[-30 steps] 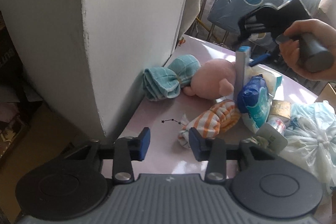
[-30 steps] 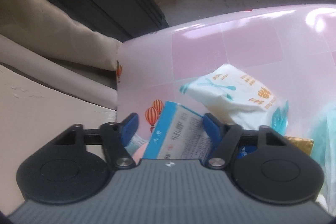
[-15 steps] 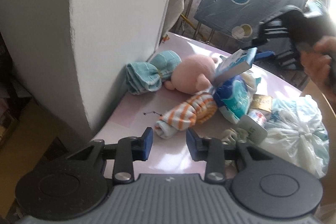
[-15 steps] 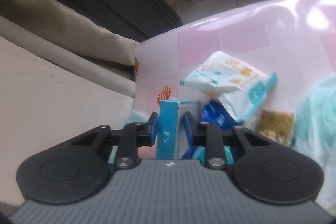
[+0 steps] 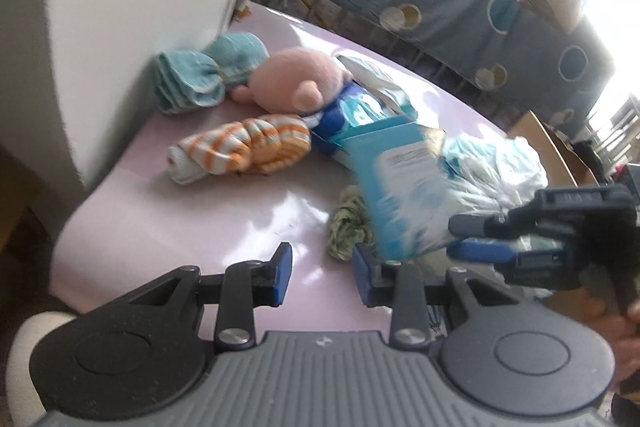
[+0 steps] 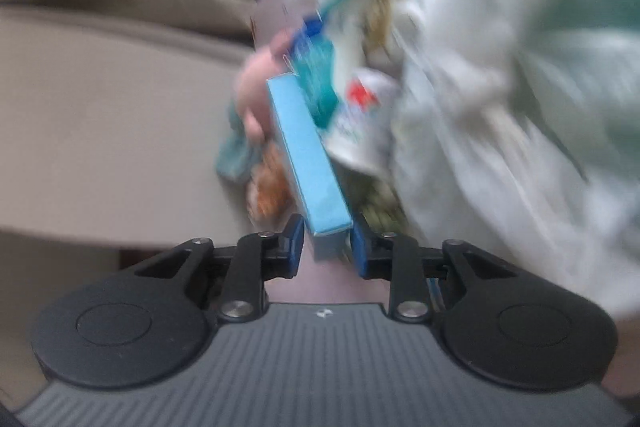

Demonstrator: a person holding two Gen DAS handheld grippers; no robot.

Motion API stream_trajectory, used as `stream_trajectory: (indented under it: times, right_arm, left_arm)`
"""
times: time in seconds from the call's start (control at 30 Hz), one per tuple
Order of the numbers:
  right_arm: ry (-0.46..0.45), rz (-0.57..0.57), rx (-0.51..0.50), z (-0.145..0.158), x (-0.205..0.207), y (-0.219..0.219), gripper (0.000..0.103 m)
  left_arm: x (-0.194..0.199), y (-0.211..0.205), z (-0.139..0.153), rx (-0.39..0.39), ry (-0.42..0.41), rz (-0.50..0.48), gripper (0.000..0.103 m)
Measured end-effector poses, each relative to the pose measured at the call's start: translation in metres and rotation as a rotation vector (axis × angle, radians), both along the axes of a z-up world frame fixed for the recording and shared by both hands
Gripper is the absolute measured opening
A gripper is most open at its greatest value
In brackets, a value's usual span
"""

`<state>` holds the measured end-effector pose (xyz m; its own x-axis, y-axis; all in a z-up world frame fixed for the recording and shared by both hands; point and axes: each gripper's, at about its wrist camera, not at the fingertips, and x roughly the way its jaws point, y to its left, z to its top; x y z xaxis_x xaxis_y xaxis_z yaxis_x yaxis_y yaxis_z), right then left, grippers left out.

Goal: Organize soft objects
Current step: 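Move the right gripper back and grasp the blue bandage box, then lift the blue bandage box upright with the right gripper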

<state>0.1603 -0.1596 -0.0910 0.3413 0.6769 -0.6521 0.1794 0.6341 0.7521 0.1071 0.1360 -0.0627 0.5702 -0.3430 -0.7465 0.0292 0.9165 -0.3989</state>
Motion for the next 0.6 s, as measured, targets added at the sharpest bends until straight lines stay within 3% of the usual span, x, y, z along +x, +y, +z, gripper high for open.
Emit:
stream_trajectory:
  times: [0.1,0.23,0.43,0.6]
  right_arm:
    - [-0.089,0.036,-0.064,0.021,-0.008,-0.004,0.046]
    - [-0.187,0.074,-0.122,0.037,0.003,0.000,0.046]
    - [-0.259,0.162,-0.190,0.034,0.036,0.028,0.046]
    - [-0.247,0.221,-0.236,0.021,0.065,0.049,0.046]
  left_arm:
    - [0.004,-0.008,-0.002,0.005,0.000,-0.032,0.033]
    - [0.014,-0.021,-0.013,0.013,0.023,-0.070,0.034]
    - [0.024,-0.024,-0.028,-0.039,0.077,-0.066,0.036]
    - [0.032,-0.026,-0.029,-0.062,0.080,-0.071,0.043]
